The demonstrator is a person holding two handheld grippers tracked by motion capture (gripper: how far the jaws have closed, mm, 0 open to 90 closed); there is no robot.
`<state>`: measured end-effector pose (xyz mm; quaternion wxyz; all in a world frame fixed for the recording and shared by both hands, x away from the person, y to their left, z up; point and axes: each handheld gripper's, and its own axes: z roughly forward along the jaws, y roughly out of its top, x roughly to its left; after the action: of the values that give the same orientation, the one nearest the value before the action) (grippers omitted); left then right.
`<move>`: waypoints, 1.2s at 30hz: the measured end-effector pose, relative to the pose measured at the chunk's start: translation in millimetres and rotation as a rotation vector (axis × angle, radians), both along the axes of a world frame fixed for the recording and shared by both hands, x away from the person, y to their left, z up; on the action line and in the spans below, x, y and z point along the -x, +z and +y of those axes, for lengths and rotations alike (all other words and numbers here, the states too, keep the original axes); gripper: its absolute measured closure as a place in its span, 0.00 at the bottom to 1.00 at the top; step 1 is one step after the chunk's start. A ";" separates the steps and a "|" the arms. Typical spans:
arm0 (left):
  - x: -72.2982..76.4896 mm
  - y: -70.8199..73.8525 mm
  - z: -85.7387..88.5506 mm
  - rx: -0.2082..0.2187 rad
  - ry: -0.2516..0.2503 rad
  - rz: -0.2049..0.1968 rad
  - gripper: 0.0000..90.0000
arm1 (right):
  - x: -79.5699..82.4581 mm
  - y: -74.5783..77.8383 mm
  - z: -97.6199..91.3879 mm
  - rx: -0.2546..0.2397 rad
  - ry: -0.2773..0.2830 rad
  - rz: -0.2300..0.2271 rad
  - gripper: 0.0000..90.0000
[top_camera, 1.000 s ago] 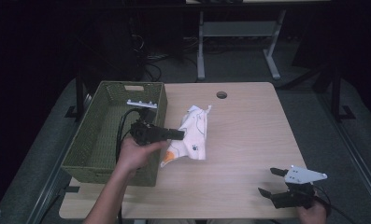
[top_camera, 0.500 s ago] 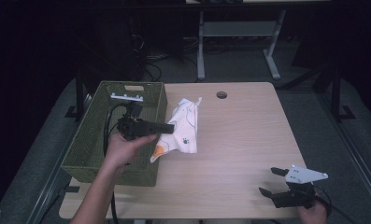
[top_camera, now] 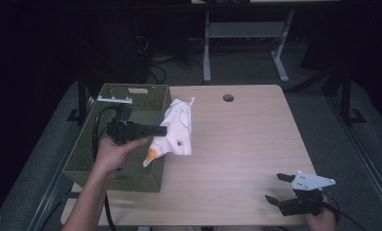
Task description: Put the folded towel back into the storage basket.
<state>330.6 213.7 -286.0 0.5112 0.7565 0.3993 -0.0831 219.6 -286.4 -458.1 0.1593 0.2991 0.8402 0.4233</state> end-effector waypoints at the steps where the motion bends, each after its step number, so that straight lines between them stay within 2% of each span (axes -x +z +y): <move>1: 0.2 0.3 2.2 -0.001 0.004 0.003 0.92 | 0.2 0.0 0.3 -0.002 0.002 0.000 0.16; 15: -1.8 3.2 29.7 0.006 0.038 -0.002 0.91 | 1.3 0.1 1.0 0.014 0.009 -0.001 0.16; 22: -6.0 -2.1 41.4 0.008 0.042 0.002 0.91 | 1.5 0.4 -1.9 0.005 -0.001 -0.007 0.16; 27: -13.2 -9.1 49.8 0.015 0.049 0.024 0.91 | 1.9 -0.4 -2.7 0.020 -0.019 -0.014 0.16; 32: -19.0 -11.5 60.7 0.020 0.049 0.028 0.91 | 1.1 -1.7 -4.3 0.015 -0.028 -0.014 0.16; 36: -21.4 -13.6 70.7 -0.003 0.045 0.025 0.91 | -0.7 -3.9 -5.8 0.004 -0.043 -0.002 0.16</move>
<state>351.9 284.4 -299.6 0.5066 0.7471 0.4227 -0.0806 220.3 -292.1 -462.0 0.1698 0.3163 0.8344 0.4182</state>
